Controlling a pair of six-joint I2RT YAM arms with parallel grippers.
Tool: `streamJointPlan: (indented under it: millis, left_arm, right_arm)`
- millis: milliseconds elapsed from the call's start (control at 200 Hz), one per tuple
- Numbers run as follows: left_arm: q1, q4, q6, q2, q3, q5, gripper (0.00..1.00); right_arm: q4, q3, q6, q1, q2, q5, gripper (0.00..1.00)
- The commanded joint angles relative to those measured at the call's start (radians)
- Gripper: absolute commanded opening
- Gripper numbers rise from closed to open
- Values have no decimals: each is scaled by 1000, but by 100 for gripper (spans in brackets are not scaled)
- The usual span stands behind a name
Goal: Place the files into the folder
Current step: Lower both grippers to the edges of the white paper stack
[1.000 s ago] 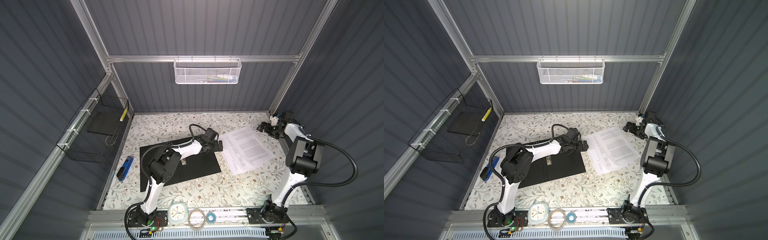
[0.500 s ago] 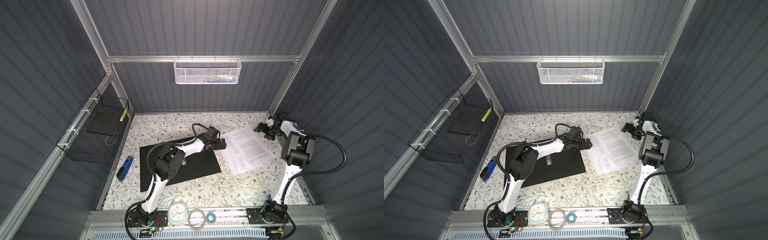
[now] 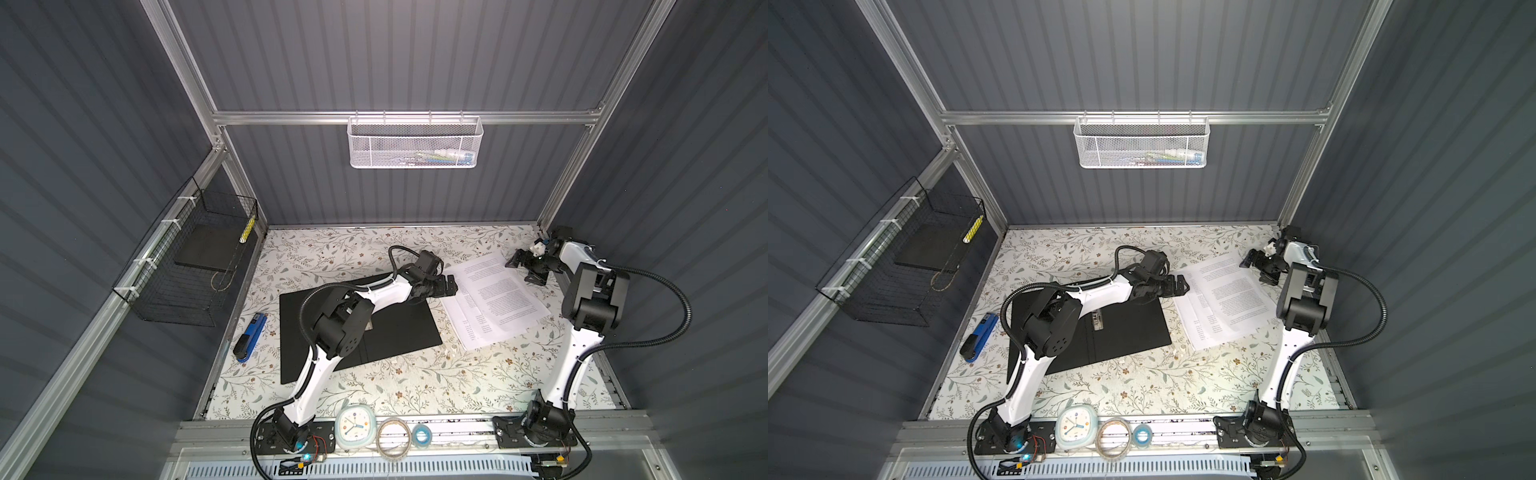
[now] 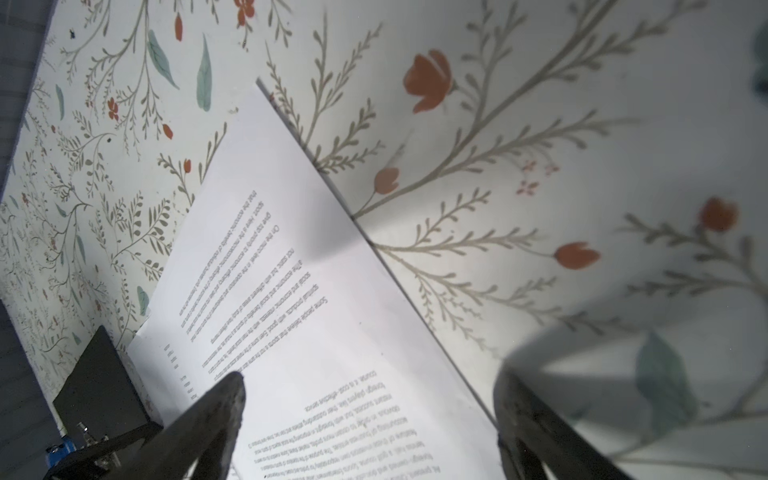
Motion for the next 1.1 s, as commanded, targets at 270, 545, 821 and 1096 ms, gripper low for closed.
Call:
streamJointPlan:
  millis: [270, 545, 821, 1096]
  left_arm:
    - [-7, -130, 76, 122, 85, 84, 100]
    - [-6, -222, 182, 197, 218, 167, 99]
    - [-5, -285, 274, 187, 304, 145, 99]
    - [-3, -250, 236, 52, 237, 103, 99]
  right_arm:
    - [-12, -153, 21, 14, -77, -62, 90]
    - [112, -389, 62, 15, -224, -62, 90]
    - [185, -553, 77, 16, -449, -13, 90]
    - [193, -541, 58, 8, -447, 106, 92]
